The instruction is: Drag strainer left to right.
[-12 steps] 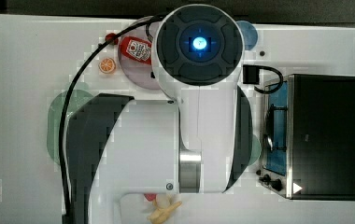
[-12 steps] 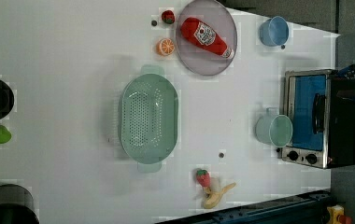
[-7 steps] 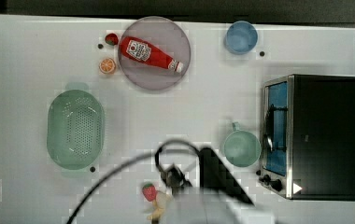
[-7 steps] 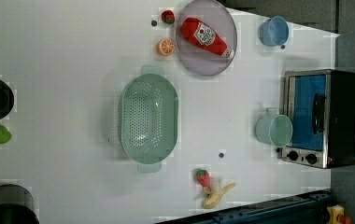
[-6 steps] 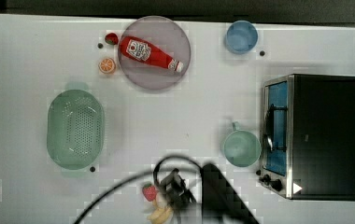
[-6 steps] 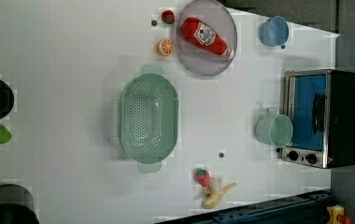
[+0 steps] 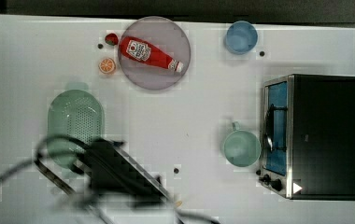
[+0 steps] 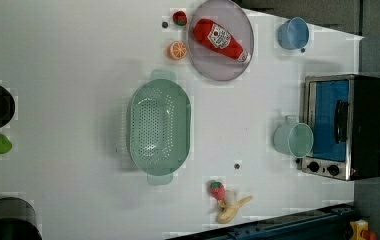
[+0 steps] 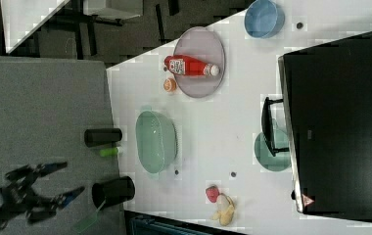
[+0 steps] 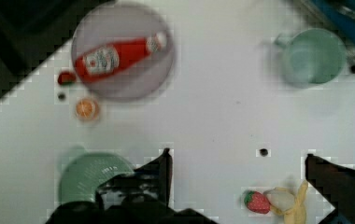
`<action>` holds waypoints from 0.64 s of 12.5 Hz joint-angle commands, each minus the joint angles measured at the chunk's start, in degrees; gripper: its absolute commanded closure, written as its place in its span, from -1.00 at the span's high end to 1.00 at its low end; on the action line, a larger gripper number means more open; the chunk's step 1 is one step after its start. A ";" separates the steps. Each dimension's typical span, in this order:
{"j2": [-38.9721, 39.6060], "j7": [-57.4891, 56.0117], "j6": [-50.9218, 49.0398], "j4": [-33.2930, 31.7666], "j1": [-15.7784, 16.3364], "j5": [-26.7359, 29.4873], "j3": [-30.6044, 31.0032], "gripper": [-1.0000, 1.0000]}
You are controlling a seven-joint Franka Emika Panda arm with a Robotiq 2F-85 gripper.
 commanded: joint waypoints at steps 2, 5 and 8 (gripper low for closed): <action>11.28 10.79 7.16 -2.82 1.50 -0.04 10.88 1.00; 20.56 25.48 15.51 -2.81 1.51 -0.04 16.23 1.00; 30.01 39.45 23.05 -2.83 1.54 -0.12 18.41 1.00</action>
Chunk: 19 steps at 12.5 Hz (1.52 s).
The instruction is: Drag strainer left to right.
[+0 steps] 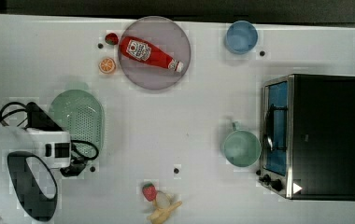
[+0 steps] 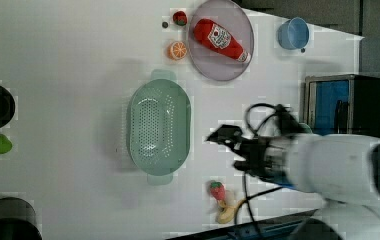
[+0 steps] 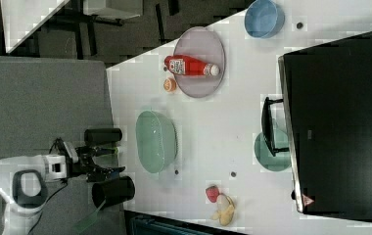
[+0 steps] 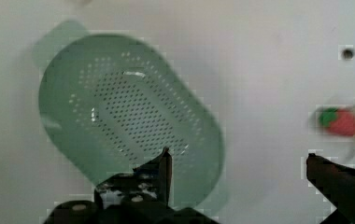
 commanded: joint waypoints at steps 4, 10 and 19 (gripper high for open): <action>12.72 31.03 13.64 0.74 0.10 -0.19 -1.28 1.00; 26.28 43.84 25.45 0.79 1.48 -7.58 -2.41 1.00; 30.54 44.45 28.65 -0.57 3.40 -8.03 -9.20 1.00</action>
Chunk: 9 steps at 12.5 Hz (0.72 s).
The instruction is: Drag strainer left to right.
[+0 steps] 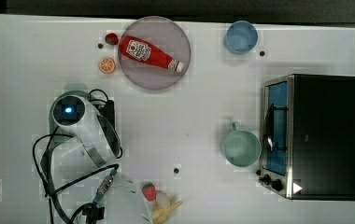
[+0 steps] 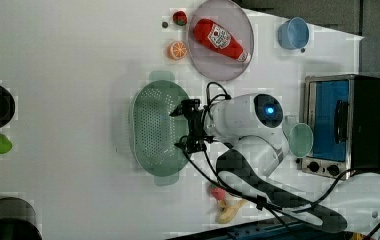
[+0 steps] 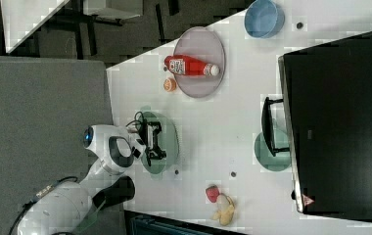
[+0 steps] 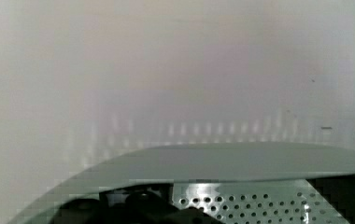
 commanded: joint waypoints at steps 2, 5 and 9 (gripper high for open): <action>-2.59 3.30 0.65 -1.32 1.23 -0.24 -0.94 1.00; -5.03 1.74 0.98 -4.23 0.55 -0.24 -3.57 1.00; -8.14 -0.67 2.22 -8.41 -0.96 -0.25 -7.55 1.00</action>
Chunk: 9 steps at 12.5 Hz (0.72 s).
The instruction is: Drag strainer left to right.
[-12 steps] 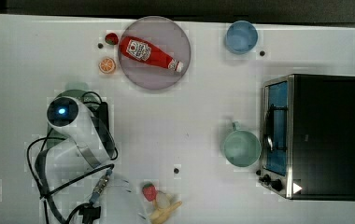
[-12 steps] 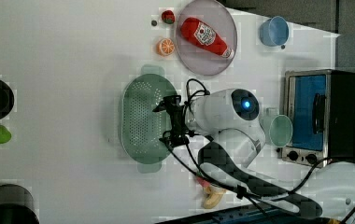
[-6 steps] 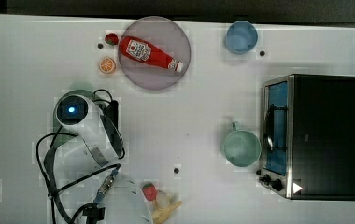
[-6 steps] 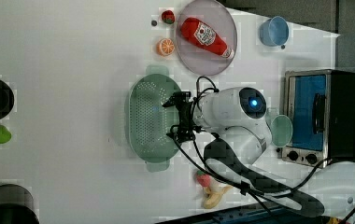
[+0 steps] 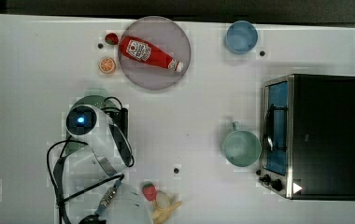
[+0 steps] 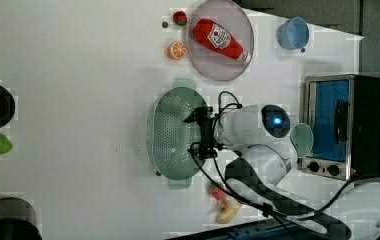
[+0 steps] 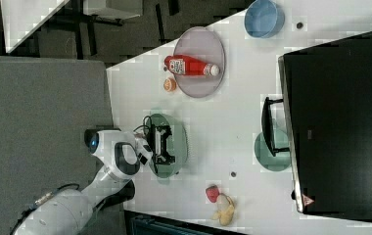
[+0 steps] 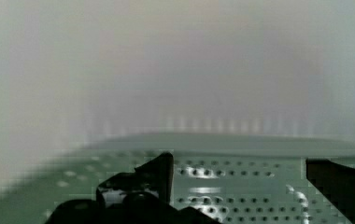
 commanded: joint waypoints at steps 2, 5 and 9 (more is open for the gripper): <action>-4.62 -6.09 0.40 -3.05 -3.36 0.12 -5.13 1.00; -5.49 -11.08 1.18 -4.87 -4.24 0.13 -8.34 1.00; -6.37 -14.11 3.51 -7.34 -4.86 0.12 -12.35 1.00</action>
